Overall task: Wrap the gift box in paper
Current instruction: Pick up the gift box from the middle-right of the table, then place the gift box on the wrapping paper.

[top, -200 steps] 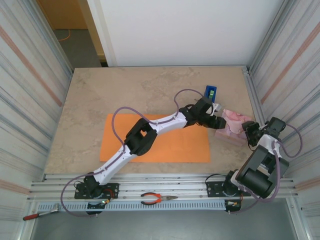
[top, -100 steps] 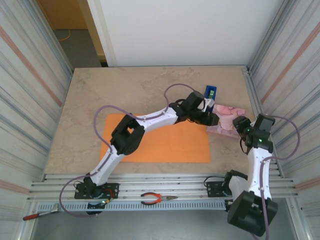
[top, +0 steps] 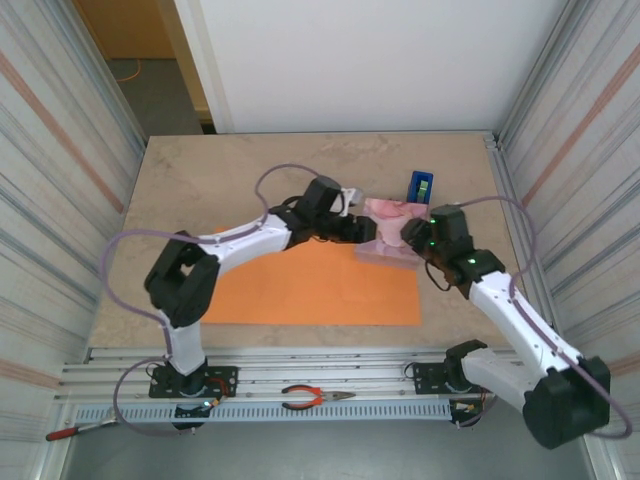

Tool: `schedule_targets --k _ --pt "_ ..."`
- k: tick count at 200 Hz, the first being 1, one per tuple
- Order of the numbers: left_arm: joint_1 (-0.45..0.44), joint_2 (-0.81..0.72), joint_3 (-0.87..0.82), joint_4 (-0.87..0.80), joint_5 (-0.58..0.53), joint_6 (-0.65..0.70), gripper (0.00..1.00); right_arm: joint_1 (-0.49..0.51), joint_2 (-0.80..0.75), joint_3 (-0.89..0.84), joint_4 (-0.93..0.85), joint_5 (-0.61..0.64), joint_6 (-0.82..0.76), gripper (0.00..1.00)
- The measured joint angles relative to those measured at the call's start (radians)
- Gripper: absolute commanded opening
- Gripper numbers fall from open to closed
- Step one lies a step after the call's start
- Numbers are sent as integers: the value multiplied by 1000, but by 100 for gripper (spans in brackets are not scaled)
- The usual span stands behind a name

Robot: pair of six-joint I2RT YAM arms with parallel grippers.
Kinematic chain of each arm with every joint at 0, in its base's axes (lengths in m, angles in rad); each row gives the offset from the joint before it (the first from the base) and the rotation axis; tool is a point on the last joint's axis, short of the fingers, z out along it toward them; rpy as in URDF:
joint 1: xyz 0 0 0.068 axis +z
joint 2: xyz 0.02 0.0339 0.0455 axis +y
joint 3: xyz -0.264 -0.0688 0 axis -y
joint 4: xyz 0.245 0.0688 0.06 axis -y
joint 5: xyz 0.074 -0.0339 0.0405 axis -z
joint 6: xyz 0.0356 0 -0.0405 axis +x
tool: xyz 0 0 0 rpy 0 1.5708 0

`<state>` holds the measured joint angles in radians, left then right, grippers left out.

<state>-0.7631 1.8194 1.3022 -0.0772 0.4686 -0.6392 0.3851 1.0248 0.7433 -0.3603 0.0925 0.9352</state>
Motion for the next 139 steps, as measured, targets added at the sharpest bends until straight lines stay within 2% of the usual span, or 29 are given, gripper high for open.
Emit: schedule_targets --k 35,99,109,123,131,139 --pt "69 -169 -196 -20 -12 13 61 193 175 50 83 109 76 52" --pt "196 -386 -501 -13 -56 87 61 437 478 143 164 197 163 53" --pt "222 -399 -542 1 -61 98 62 460 513 161 177 196 174 60" --pt "255 -409 -580 28 -50 110 63 476 560 174 198 167 187 85" --pt "270 -412 -592 39 -43 114 65 479 579 179 218 143 193 92" --pt "287 -416 -605 56 -31 116 66 476 589 183 232 111 188 94"
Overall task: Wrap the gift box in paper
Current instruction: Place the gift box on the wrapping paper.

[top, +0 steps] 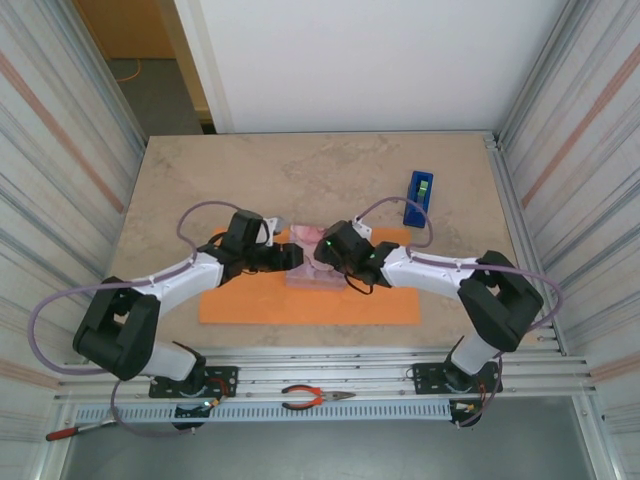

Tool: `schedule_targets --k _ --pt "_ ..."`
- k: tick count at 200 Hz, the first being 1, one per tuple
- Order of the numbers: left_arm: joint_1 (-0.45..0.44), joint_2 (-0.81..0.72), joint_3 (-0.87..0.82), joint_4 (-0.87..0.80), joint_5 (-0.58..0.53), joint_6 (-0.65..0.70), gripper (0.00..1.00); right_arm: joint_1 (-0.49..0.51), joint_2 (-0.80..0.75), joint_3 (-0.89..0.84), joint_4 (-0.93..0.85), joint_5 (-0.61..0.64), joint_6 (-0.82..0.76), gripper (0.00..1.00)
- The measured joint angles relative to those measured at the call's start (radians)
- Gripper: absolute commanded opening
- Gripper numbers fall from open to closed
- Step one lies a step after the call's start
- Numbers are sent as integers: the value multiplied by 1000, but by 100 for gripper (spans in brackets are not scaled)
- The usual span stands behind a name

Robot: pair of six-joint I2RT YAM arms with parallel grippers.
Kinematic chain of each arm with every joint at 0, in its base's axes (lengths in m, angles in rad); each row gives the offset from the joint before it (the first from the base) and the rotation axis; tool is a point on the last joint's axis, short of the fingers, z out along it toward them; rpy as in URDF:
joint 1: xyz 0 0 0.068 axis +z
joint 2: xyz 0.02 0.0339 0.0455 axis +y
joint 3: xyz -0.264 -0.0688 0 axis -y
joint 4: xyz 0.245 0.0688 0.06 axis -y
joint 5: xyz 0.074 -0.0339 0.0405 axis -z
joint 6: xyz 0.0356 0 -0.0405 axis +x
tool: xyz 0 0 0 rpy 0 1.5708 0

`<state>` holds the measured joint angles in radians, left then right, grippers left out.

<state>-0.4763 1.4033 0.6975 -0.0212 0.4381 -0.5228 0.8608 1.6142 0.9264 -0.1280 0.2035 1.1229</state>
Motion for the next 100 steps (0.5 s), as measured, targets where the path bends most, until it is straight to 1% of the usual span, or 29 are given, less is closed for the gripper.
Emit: schedule_targets --k 27,45,63,80,100 --pt "71 -42 -22 44 22 -1 69 -45 -4 3 21 -98 -13 94" --pt "122 -72 -27 57 21 -9 70 -108 -39 -2 25 -142 -32 93" --pt "166 -85 -29 62 6 -31 70 -179 -96 -28 35 -186 -48 88" --pt "197 -83 -36 63 -7 -51 70 -244 -130 -63 47 -238 -65 79" --pt "223 -64 -42 64 -21 -82 70 -303 -121 -92 53 -307 -88 63"
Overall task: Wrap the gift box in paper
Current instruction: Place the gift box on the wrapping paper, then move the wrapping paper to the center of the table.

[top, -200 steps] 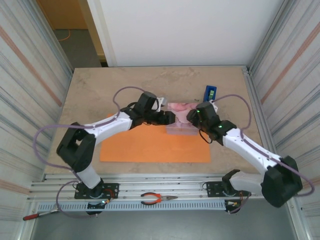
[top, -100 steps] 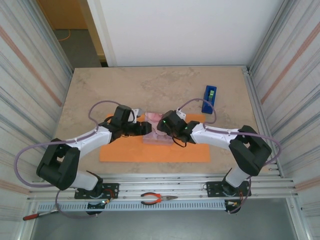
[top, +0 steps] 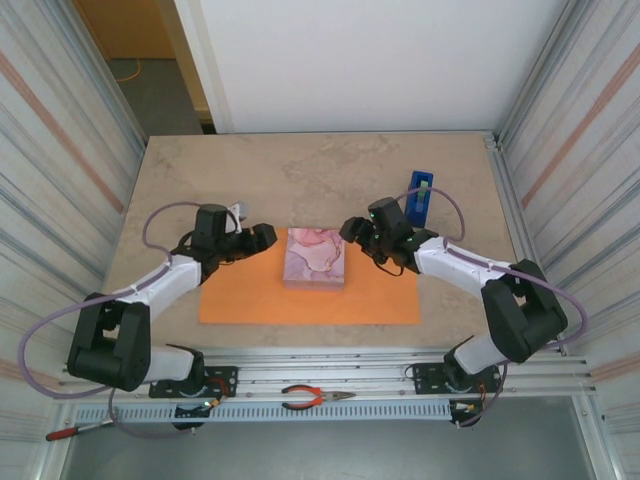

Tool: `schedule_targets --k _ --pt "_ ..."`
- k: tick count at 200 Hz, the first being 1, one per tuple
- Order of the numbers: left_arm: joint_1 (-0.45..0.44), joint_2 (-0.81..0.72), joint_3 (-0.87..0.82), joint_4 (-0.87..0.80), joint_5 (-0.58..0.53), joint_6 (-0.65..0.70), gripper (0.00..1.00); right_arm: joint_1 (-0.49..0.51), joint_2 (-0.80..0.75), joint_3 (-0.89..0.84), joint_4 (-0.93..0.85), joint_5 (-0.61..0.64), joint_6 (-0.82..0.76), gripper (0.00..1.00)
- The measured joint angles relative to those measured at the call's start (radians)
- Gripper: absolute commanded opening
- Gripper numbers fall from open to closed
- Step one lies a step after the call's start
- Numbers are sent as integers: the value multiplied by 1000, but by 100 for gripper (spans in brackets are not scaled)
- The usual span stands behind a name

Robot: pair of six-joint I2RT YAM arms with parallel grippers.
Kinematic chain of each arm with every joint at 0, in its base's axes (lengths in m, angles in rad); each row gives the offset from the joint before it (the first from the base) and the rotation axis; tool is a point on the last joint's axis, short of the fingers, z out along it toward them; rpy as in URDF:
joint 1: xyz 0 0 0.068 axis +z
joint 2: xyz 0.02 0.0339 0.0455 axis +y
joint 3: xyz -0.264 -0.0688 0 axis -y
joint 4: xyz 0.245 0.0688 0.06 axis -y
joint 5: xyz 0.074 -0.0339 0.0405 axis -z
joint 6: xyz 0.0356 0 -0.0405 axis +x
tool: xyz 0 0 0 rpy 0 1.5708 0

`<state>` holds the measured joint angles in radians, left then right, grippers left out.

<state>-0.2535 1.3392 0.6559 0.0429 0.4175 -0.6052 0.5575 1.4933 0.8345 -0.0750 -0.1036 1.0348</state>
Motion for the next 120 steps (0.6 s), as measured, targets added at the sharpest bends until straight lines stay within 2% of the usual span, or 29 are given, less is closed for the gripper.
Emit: schedule_targets --k 24,52,120 --pt "12 34 -13 16 -13 -24 70 -33 47 -16 5 -80 -35 42" --pt "24 67 -45 42 -35 -35 70 -42 110 -16 25 -141 -56 30" --pt "90 171 -84 149 -53 -100 70 -77 237 8 48 -201 -101 28"
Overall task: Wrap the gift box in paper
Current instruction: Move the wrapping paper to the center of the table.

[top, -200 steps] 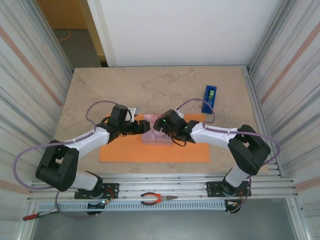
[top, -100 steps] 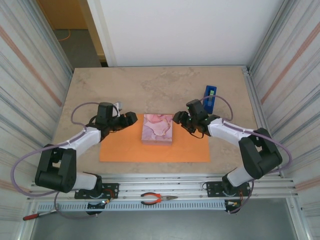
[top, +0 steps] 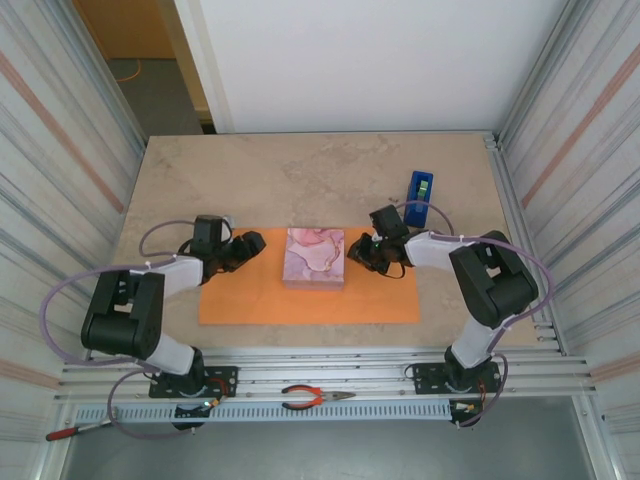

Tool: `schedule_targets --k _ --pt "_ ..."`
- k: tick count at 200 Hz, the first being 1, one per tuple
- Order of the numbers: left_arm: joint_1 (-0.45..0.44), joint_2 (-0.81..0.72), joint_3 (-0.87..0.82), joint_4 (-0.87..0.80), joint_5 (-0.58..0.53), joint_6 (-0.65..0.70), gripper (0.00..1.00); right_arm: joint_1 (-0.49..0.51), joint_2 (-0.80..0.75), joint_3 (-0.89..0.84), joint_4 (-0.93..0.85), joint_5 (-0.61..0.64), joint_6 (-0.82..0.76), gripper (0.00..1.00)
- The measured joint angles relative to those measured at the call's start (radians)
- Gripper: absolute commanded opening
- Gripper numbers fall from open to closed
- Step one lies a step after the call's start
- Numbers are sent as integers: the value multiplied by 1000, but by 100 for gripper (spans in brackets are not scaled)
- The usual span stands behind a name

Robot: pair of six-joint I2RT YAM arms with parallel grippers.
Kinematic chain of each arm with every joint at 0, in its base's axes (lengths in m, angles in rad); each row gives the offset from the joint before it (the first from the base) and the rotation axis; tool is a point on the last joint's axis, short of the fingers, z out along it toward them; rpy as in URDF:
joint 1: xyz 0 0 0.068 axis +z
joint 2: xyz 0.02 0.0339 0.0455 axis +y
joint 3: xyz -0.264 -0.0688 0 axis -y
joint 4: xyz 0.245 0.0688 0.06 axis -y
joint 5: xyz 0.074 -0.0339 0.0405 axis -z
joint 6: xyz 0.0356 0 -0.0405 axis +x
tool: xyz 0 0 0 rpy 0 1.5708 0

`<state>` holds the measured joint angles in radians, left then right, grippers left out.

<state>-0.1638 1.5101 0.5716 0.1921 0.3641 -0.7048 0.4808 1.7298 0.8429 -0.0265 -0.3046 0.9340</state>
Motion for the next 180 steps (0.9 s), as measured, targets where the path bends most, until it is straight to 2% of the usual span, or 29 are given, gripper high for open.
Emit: schedule_targets --k 56,103,153,180 --pt "14 79 38 100 -8 -30 70 -37 95 108 3 -15 -38 29" --pt "77 184 143 123 -6 -25 69 -50 205 251 1 -14 -56 29" --pt "139 286 303 31 2 61 69 -50 294 366 8 -38 -56 33" --pt "177 291 368 -33 24 116 70 -53 298 379 3 -43 -75 38"
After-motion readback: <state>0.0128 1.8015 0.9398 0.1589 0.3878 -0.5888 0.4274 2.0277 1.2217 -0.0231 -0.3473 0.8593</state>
